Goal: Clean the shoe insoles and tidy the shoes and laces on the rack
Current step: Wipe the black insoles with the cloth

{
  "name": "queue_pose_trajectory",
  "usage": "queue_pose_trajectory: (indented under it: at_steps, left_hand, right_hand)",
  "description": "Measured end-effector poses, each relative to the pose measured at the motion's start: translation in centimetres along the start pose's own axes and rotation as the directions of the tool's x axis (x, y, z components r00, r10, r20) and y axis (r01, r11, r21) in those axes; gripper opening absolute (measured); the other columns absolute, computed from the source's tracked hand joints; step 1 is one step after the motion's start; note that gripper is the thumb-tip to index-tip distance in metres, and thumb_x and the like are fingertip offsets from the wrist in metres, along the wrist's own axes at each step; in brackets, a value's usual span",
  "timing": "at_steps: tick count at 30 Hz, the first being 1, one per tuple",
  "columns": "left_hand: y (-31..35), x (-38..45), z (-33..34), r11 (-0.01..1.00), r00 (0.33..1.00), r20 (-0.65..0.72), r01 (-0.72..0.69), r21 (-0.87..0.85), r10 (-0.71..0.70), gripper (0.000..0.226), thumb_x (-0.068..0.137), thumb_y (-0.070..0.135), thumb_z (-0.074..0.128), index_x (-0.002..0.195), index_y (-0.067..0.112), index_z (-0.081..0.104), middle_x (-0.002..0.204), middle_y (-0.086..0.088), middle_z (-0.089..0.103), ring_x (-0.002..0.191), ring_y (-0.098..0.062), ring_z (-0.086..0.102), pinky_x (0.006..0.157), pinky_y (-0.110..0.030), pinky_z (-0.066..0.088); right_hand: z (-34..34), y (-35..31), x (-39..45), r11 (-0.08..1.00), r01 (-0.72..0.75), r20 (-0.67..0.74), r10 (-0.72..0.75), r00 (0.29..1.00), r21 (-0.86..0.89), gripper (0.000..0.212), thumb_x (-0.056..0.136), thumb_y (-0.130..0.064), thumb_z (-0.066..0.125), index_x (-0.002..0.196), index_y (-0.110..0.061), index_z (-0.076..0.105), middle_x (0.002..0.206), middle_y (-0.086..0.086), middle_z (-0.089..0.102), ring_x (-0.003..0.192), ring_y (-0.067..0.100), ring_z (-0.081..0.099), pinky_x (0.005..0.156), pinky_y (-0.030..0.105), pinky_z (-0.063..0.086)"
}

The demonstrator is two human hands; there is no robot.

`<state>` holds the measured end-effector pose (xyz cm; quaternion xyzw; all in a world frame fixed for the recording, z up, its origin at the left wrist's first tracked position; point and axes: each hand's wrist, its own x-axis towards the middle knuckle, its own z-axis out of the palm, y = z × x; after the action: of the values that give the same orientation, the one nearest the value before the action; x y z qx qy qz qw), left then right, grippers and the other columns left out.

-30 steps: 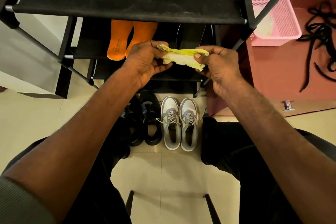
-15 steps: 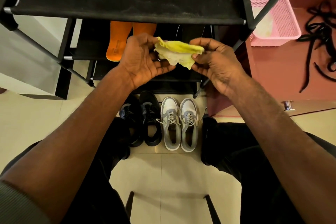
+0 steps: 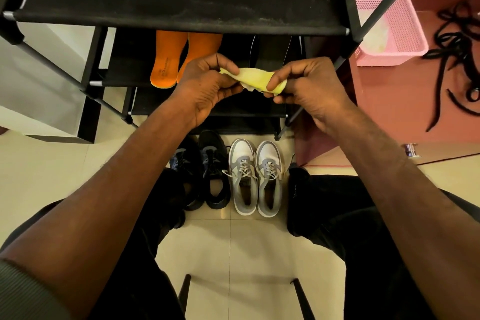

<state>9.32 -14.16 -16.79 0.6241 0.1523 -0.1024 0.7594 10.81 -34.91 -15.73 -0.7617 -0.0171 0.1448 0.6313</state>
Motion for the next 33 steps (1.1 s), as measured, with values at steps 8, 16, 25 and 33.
queue_pose_trajectory:
  at_steps: [8, 16, 25, 33]
  left_hand:
    - [0.9, -0.3, 0.2, 0.965, 0.99, 0.102, 0.122, -0.23, -0.101, 0.031, 0.094, 0.005, 0.039, 0.109, -0.006, 0.064, 0.129, -0.022, 0.067, 0.124, -0.037, 0.062, 0.103, -0.046, 0.055]
    - [0.8, -0.1, 1.0, 0.982, 0.958, 0.219, 0.173, 0.075, -0.185, 0.03, 0.094, 0.006, 0.069, 0.124, 0.0, 0.07, 0.12, -0.018, 0.073, 0.095, -0.022, 0.072, 0.082, -0.028, 0.061]
    - [1.4, -0.8, 3.3, 0.99, 0.98, 0.193, 0.012, 0.143, -0.04, 0.031, 0.088, -0.011, 0.068, 0.116, 0.001, 0.071, 0.118, -0.015, 0.072, 0.104, -0.023, 0.074, 0.08, -0.027, 0.059]
    - [0.2, -3.7, 6.6, 0.998, 0.994, 0.099, 0.045, 0.05, -0.05, 0.026, 0.088, -0.002, 0.074, 0.114, 0.0, 0.071, 0.111, -0.018, 0.076, 0.103, -0.03, 0.074, 0.09, -0.04, 0.062]
  right_hand:
    - [-1.3, -1.3, -0.1, 0.971, 0.001, 0.066, 0.016, 0.998, -0.239, 0.031, 0.084, 0.004, 0.061, 0.075, -0.016, 0.082, 0.101, -0.009, 0.072, 0.105, 0.009, 0.064, 0.074, 0.016, 0.052]
    - [-2.9, -0.9, -0.6, 0.901, 0.127, 0.049, -0.118, 0.992, -0.414, 0.041, 0.075, 0.012, 0.067, 0.09, -0.024, 0.08, 0.092, -0.012, 0.072, 0.074, -0.003, 0.06, 0.07, 0.019, 0.049]
    - [-3.3, -2.3, -1.6, 0.988, -0.04, -0.007, 0.04, 0.999, -0.147, 0.058, 0.081, 0.0, 0.079, 0.131, -0.024, 0.064, 0.115, 0.004, 0.073, 0.09, 0.011, 0.073, 0.074, 0.028, 0.061]
    - [-5.5, -2.3, -3.9, 0.884, -0.238, -0.18, 0.331, 0.926, 0.402, 0.017, 0.094, 0.002, 0.065, 0.107, -0.006, 0.073, 0.091, 0.008, 0.076, 0.084, 0.02, 0.074, 0.067, 0.027, 0.062]
